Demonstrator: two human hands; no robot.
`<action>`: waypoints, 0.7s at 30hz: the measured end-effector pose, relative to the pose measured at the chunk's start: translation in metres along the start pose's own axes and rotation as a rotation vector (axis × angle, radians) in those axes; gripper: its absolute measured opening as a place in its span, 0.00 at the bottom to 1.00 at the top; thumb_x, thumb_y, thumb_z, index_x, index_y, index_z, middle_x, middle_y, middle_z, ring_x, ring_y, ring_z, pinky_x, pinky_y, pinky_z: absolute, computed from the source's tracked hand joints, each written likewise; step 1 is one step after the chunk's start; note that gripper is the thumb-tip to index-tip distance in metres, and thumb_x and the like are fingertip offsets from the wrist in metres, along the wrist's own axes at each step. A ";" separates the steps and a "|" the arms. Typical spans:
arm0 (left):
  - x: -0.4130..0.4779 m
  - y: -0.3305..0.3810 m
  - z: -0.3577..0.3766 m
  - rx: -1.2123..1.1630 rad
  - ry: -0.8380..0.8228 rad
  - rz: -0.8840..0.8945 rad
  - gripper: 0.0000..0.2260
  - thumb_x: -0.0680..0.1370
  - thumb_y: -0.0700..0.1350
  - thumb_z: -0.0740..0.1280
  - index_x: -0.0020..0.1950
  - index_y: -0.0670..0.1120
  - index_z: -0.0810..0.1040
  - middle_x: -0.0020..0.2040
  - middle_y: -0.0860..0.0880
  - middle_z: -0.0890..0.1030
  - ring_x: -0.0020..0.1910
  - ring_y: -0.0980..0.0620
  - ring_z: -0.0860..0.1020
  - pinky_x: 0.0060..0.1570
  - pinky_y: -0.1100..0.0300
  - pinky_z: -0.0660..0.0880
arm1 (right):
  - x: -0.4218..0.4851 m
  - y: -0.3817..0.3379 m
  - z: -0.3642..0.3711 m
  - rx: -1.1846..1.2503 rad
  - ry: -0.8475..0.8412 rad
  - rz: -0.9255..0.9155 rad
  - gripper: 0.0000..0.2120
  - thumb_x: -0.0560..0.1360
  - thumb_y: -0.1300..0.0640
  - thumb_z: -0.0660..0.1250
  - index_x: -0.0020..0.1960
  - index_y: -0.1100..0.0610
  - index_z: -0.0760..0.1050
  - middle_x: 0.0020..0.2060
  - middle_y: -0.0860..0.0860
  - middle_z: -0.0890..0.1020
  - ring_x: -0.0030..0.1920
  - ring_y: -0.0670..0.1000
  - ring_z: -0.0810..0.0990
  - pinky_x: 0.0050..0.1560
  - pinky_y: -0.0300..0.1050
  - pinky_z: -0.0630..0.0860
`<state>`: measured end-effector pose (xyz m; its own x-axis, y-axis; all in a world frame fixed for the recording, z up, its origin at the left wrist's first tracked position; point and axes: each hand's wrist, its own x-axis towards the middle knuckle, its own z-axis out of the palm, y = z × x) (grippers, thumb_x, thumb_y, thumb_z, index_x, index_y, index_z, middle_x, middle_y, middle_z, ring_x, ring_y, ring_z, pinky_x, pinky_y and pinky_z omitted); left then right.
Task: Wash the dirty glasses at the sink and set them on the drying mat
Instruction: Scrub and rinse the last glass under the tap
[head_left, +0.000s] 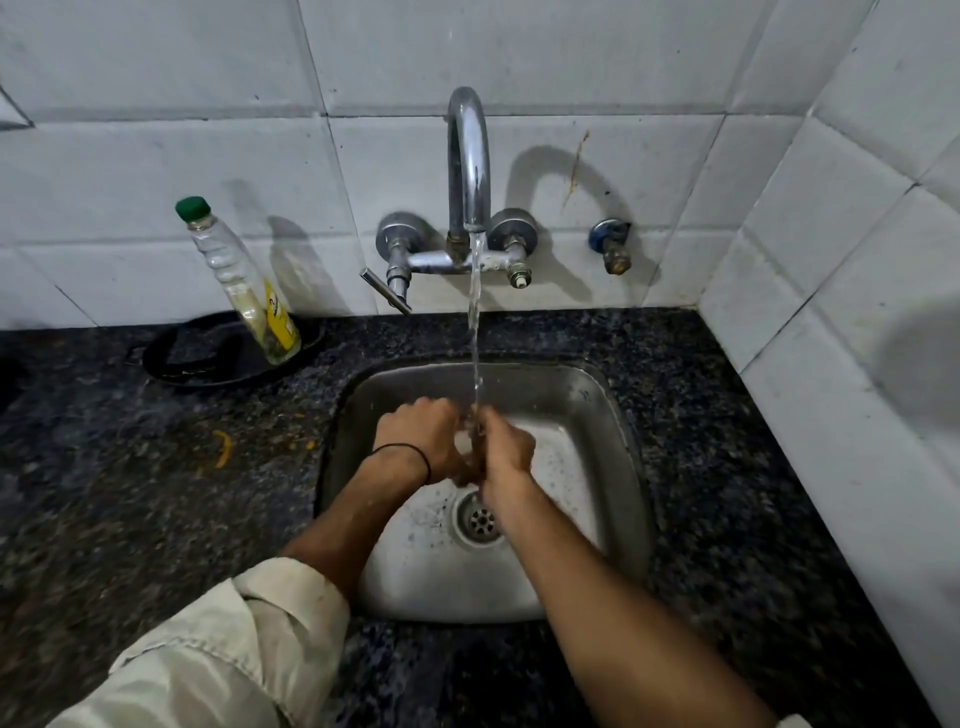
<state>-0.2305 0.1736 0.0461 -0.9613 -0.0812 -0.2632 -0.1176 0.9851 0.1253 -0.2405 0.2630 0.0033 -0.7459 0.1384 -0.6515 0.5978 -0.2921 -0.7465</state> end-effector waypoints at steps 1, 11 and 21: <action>0.000 0.002 -0.003 0.104 -0.032 0.016 0.27 0.64 0.56 0.79 0.60 0.52 0.77 0.53 0.49 0.82 0.51 0.47 0.81 0.46 0.54 0.74 | 0.001 0.011 0.001 0.143 0.004 0.116 0.08 0.70 0.55 0.73 0.43 0.60 0.82 0.38 0.58 0.85 0.39 0.58 0.84 0.36 0.49 0.80; -0.011 -0.006 0.007 0.188 -0.240 -0.013 0.27 0.64 0.59 0.79 0.58 0.51 0.78 0.55 0.49 0.80 0.55 0.48 0.79 0.46 0.55 0.72 | 0.006 0.042 -0.005 -0.133 -0.139 0.255 0.12 0.73 0.53 0.71 0.48 0.62 0.82 0.41 0.59 0.85 0.37 0.57 0.82 0.31 0.46 0.77; -0.016 -0.041 0.055 -1.240 -0.557 0.126 0.21 0.68 0.43 0.78 0.58 0.41 0.80 0.54 0.43 0.83 0.57 0.47 0.81 0.55 0.51 0.77 | -0.016 -0.026 -0.018 -1.026 -0.448 -0.559 0.16 0.74 0.53 0.69 0.29 0.54 0.75 0.21 0.46 0.75 0.24 0.45 0.73 0.30 0.39 0.70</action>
<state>-0.1966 0.1433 -0.0075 -0.7900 0.3600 -0.4962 -0.4649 0.1757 0.8677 -0.2384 0.2853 0.0305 -0.8849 -0.3872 -0.2590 -0.0296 0.6016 -0.7982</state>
